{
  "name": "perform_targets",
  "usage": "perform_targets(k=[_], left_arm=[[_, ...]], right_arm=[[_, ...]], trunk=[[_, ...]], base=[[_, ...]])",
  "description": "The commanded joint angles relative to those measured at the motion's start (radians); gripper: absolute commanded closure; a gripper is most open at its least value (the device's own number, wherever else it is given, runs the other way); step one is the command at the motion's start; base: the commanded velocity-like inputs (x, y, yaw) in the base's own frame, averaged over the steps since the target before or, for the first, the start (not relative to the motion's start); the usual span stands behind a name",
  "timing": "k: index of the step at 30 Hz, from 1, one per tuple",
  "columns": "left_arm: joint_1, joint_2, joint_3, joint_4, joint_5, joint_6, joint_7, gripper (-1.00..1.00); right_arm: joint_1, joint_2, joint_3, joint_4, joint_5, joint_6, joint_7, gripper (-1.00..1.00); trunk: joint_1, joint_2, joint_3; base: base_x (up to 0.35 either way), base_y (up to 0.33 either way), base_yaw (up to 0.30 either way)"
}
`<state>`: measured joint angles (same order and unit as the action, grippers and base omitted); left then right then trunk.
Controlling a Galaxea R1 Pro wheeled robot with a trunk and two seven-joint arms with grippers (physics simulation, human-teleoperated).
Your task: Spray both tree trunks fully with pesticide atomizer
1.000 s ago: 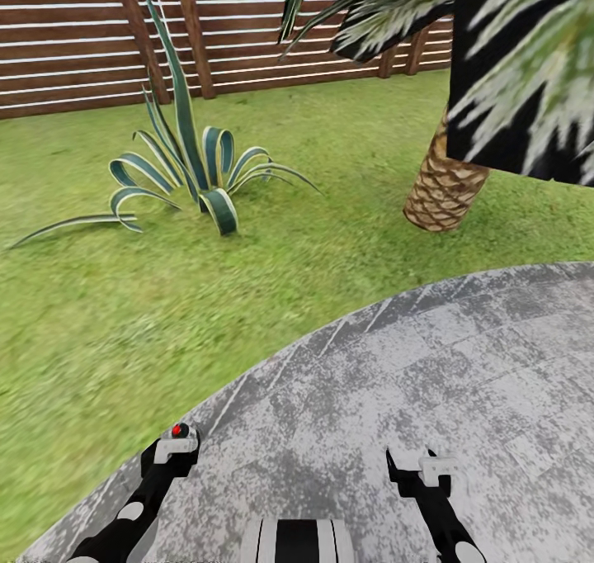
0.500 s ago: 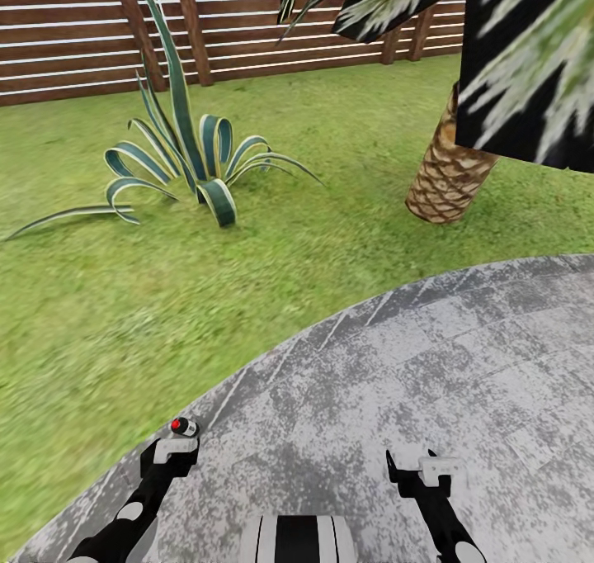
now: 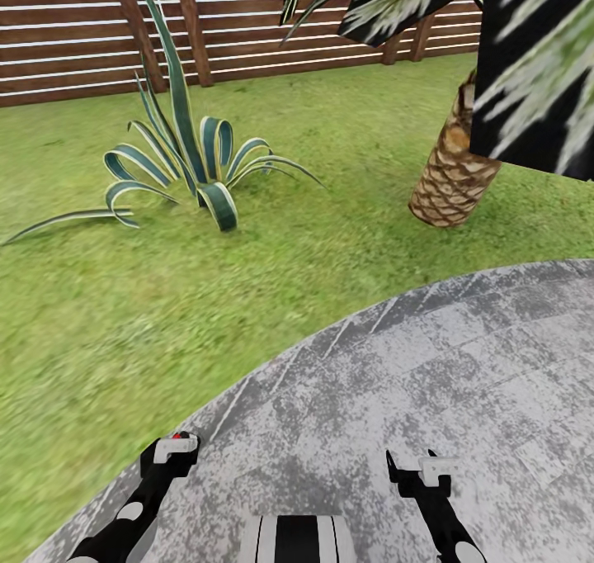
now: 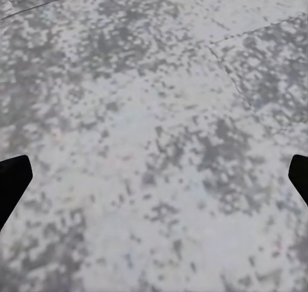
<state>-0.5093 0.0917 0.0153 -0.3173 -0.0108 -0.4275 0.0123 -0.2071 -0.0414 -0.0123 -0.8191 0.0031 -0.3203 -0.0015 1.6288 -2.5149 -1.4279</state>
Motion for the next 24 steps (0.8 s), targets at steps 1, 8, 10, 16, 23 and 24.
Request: perform_targets(k=[1, 8, 10, 16, 23, 24], left_arm=[[0.000, -0.001, 0.000, 0.000, 0.000, 0.001, 0.000, -1.00], [0.000, -0.003, 0.000, 0.001, 0.000, 0.000, 0.000, -1.00], [0.000, -0.003, 0.000, 0.001, 0.000, 0.000, 0.000, -1.00], [0.000, -0.003, 0.000, 0.001, 0.000, -0.002, 0.000, -1.00], [0.000, -0.003, 0.000, 0.001, 0.000, -0.002, 0.000, -1.00], [0.000, -0.003, 0.000, 0.001, 0.000, -0.002, 0.000, -1.00]], right_arm=[[0.000, 0.000, 0.000, 0.000, 0.000, 0.000, 0.000, -1.00], [0.000, 0.000, 0.000, 0.000, 0.000, 0.000, 0.000, -1.00], [0.000, 0.000, 0.000, 0.000, 0.000, 0.000, 0.000, -1.00], [0.000, 0.000, 0.000, 0.001, 0.000, 0.000, 0.000, -1.00], [0.000, 0.000, 0.000, 0.001, 0.000, 0.000, 0.000, -1.00], [0.000, 0.000, 0.000, 0.001, 0.000, 0.000, 0.000, -1.00]], trunk=[[0.000, 0.000, 0.000], [0.000, 0.000, 0.000], [0.000, 0.000, 0.000], [0.000, 0.000, 0.000], [0.003, -0.002, -0.027], [0.003, -0.002, -0.027]], base=[[0.002, 0.001, 0.000], [0.000, 0.000, 0.000], [0.000, 0.000, 0.000], [0.000, 0.000, 0.000], [0.000, 0.000, 0.000], [0.000, 0.000, 0.000]])
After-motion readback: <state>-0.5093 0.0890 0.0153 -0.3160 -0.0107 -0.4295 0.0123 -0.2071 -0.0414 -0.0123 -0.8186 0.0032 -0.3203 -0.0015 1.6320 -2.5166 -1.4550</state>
